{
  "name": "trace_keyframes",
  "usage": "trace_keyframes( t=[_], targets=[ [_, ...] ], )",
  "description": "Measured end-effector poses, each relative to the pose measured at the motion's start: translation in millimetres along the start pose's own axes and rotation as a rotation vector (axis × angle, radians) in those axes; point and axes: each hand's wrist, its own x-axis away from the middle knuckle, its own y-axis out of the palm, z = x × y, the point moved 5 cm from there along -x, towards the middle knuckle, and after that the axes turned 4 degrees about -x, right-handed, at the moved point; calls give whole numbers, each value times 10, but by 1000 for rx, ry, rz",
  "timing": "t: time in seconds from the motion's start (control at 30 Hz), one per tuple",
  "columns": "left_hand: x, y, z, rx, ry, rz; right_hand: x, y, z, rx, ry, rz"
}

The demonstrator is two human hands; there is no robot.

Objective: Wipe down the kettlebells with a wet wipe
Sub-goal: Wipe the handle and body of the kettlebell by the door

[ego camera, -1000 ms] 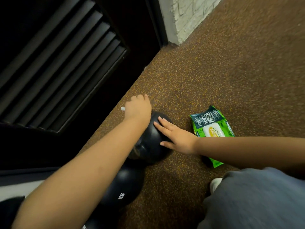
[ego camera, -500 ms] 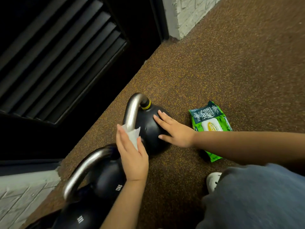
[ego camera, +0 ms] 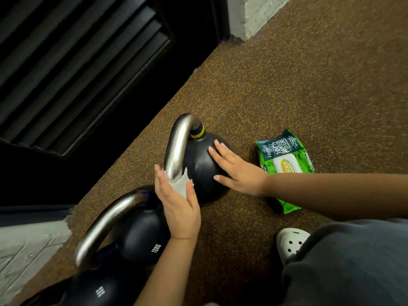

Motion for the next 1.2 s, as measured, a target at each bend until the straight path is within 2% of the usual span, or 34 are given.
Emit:
trace_keyframes(
  t=[0.13, 0.23, 0.4, 0.67, 0.8, 1.0, 1.1, 1.2],
  targets=[
    [-193, -66, 35, -46, 29, 13, -8, 7, 1, -5, 1, -3],
    [-250, -103, 79, -51, 0, -10, -7, 13, -4, 3, -1, 5],
    [-338, -153, 165, -137, 58, -65, 0, 12, -2, -7, 8, -5],
    [-677, -148, 486, -514, 35, -372, 9, -8, -33, -15, 15, -16],
    [-901, -19, 562, -676, 61, -476, 1, -6, -35, -38, 27, -28],
    [-1120, 238, 609, -892, 205, -551, 15, -20, -45, -40, 26, -34],
    [-1276, 405, 703, -1064, 398, -611, 9, -24, -36, -37, 25, -38],
    [-1440, 608, 741, -1177, 547, -770, 6, -24, -18, -30, 18, -44]
  ],
)
